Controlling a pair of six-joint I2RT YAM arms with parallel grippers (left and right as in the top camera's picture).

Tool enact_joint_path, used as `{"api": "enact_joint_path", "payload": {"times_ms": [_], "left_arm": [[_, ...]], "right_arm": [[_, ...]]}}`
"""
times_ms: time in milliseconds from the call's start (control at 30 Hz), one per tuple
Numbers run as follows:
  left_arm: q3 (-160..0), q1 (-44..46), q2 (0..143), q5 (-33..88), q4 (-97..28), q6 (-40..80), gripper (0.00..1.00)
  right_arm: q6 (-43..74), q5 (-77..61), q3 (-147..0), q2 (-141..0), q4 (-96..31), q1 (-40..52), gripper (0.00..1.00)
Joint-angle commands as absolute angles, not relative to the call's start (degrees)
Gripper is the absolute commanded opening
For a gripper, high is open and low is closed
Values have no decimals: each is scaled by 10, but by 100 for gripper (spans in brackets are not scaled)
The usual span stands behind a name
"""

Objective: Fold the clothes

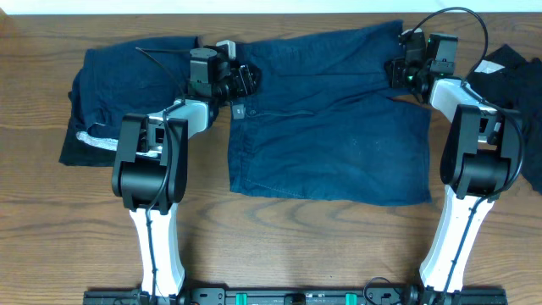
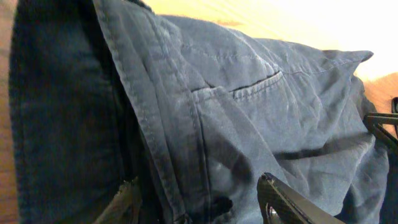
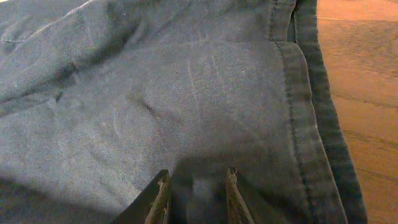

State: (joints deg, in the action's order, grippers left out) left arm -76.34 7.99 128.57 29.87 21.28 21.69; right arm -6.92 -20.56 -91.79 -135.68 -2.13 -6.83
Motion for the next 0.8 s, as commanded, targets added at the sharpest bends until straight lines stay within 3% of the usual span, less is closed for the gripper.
{"api": "enact_joint_path", "payload": {"times_ms": [0,467,633,767], "left_arm": [[-762,81,1289,304,215,226,61],[-762,81,1289,304,213,226,60],[-762,81,1289,305,211,227,43],[-762,81,1289,305,211,231,36]], "right_arm": [[-69,-181,-902,-1372,-41,-67,29],[-69,-181,-901,-1372,-43,-67,29],[-69,-180,-901,-1372,-43,-67,29],[-69,-180,-901,-1372,-43,-67,29]]}}
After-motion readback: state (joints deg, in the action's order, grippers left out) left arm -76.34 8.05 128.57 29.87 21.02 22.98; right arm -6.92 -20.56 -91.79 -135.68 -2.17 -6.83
